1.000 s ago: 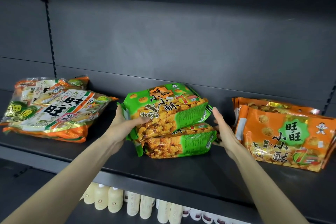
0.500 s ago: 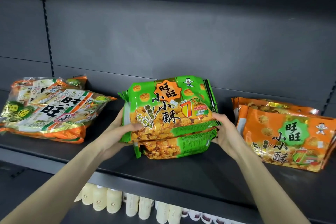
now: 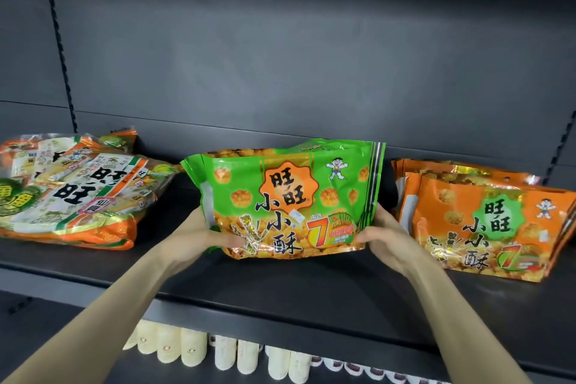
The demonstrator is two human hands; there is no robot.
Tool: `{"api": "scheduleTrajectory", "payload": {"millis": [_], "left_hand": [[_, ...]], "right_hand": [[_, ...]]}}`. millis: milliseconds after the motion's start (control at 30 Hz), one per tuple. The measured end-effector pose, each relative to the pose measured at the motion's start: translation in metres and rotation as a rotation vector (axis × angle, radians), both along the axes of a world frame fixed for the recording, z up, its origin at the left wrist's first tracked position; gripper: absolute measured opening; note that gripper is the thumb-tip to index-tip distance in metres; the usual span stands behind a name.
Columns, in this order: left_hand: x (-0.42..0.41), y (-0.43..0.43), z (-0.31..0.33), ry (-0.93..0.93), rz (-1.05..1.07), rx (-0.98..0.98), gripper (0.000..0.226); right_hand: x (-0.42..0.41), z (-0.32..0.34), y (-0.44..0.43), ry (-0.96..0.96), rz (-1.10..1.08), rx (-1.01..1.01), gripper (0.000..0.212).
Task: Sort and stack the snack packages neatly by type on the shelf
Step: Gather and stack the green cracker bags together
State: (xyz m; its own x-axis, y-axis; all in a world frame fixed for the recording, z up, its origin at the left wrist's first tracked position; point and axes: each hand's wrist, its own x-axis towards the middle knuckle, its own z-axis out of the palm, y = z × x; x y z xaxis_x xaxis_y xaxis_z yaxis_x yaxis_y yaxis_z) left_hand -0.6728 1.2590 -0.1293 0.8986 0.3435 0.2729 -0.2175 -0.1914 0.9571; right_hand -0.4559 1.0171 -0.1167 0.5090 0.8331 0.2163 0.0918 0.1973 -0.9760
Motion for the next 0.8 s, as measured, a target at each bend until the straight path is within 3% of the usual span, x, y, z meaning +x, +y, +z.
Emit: {"api": "scheduleTrajectory", "payload": {"millis": [200, 267, 367, 467, 633, 700, 800], "left_hand": [[0.015, -0.002, -0.011, 0.036, 0.048, 0.038, 0.085], [0.017, -0.005, -0.012, 0.009, 0.025, -0.02, 0.094], [0.021, -0.009, -0.006, -0.052, 0.073, -0.06, 0.097], [0.029, -0.007, -0.003, -0.047, 0.168, -0.026, 0.094], [0.037, 0.0, -0.006, 0.016, 0.248, -0.125, 0.125], [0.036, 0.001, -0.002, 0.055, 0.175, -0.17, 0.118], [0.035, 0.002, 0.002, 0.111, 0.146, -0.111, 0.11]], "right_hand": [[-0.003, 0.0, -0.005, -0.183, -0.026, -0.269, 0.067], [-0.006, 0.003, -0.007, -0.158, 0.013, -0.282, 0.065], [-0.01, 0.01, -0.005, -0.035, -0.086, -0.215, 0.041], [-0.007, 0.011, 0.001, -0.082, -0.172, -0.181, 0.074], [0.0, 0.014, 0.0, -0.204, -0.236, -0.227, 0.061], [-0.004, 0.017, 0.001, -0.215, -0.229, -0.258, 0.058], [-0.009, 0.019, 0.004, -0.144, -0.282, -0.313, 0.091]]}}
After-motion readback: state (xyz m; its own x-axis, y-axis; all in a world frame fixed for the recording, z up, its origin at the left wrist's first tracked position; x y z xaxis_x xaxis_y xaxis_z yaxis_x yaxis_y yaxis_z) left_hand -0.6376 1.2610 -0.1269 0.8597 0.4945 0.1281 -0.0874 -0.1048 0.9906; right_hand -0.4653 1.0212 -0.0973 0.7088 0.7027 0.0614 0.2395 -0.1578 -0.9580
